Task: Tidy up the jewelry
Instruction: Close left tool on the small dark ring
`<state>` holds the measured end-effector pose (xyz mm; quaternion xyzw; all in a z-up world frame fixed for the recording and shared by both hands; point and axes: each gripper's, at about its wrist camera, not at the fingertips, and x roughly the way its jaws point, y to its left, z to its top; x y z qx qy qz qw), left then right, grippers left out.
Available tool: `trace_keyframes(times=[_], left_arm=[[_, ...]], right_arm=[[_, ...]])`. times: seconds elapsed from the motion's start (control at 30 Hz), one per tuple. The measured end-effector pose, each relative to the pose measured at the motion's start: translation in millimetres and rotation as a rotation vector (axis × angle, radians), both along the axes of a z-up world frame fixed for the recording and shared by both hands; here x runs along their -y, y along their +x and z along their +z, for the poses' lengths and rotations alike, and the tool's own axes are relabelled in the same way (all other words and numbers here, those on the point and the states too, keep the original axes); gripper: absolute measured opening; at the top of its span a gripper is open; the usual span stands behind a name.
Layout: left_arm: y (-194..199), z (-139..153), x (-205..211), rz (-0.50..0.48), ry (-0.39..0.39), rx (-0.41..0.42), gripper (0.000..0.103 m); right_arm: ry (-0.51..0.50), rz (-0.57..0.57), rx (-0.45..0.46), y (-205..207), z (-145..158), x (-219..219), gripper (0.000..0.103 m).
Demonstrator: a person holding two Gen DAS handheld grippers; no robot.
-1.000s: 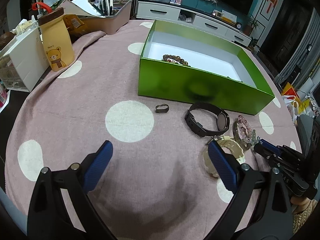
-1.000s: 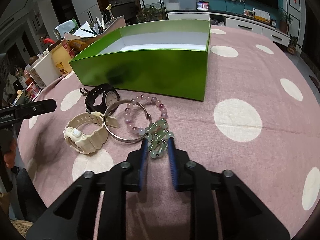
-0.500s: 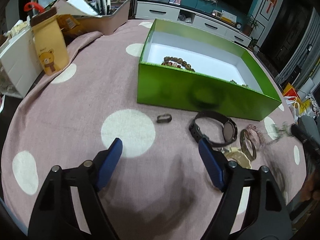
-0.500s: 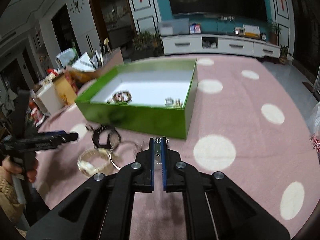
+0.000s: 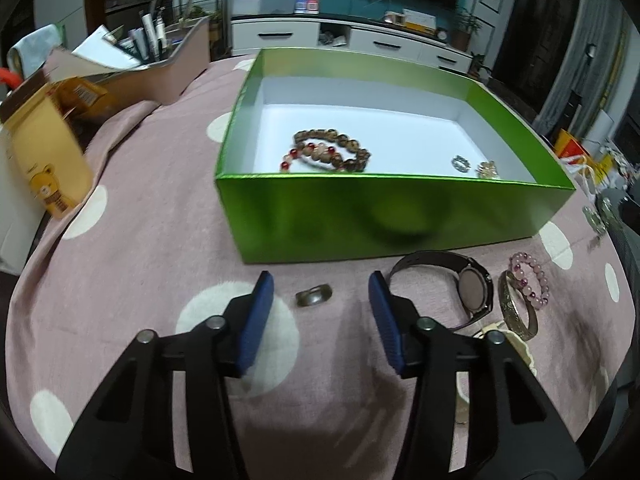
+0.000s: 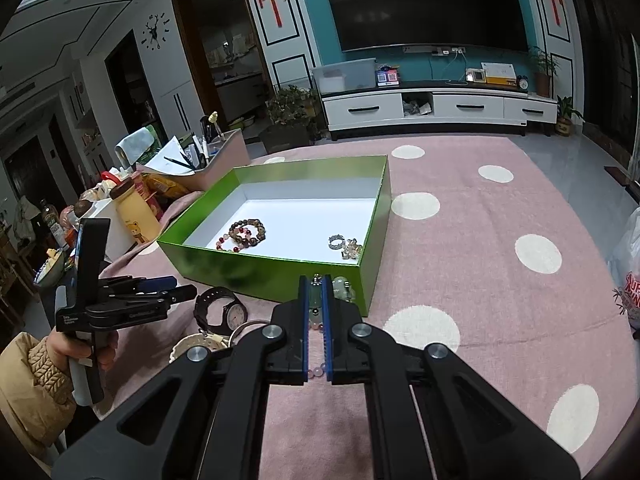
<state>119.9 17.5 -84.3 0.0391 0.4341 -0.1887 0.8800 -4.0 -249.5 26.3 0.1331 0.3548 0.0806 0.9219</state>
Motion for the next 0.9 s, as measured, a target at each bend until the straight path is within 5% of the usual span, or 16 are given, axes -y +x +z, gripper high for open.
trace_keyframes(times=[0.53, 0.9], left_arm=[[-1, -12, 1, -0.037, 0.025, -0.027, 0.006], [-12, -3, -5, 0.022, 0.0, -0.042, 0.005]], right_arm=[[0.0, 0.001, -0.013, 5, -4, -3, 0.005], [-0.005, 0.003, 0.002, 0, 3, -5, 0.005]])
